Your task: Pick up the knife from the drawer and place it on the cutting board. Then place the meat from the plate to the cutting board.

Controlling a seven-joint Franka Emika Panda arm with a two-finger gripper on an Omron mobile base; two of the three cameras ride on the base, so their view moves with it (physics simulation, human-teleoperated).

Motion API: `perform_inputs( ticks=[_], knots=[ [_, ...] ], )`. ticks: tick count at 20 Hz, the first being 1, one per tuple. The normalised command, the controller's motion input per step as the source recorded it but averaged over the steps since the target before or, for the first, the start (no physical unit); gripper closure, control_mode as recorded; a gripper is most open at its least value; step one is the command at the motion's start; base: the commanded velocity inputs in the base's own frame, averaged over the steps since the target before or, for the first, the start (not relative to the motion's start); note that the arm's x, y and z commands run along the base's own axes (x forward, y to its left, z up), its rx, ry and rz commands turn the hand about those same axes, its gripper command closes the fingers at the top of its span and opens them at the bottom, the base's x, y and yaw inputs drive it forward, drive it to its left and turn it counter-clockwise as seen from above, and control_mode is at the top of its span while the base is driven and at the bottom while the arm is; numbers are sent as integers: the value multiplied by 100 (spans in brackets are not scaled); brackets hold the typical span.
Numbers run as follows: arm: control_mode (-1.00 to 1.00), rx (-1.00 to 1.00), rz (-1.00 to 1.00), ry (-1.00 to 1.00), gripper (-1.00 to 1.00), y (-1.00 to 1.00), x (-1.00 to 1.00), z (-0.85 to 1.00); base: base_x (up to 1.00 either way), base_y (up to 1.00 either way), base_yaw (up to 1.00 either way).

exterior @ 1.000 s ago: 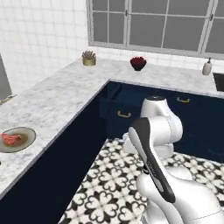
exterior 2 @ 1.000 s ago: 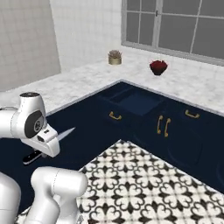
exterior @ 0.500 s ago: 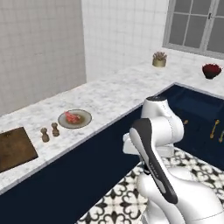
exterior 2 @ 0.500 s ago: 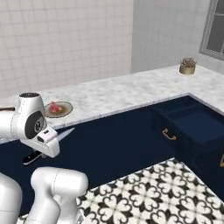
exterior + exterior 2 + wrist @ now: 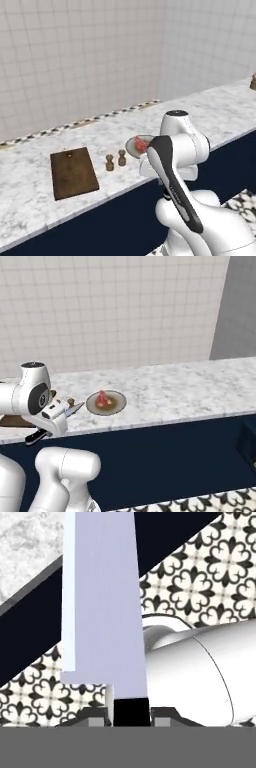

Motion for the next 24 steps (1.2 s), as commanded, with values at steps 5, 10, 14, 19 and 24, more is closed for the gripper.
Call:
perform_inputs(
  ticks=[5, 10, 14, 19, 24],
  knots=[
    [100, 0, 0, 0, 100, 0, 0, 0, -1, 0, 53],
    [100, 0, 0, 0, 100, 0, 0, 0, 6, 0, 53],
    [100, 0, 0, 0, 100, 0, 0, 0, 12, 0, 20],
    [100, 0, 0, 0, 100, 0, 0, 0, 22, 2, 3],
    [100, 0, 0, 0, 100, 0, 0, 0, 22, 2, 0]
  ],
)
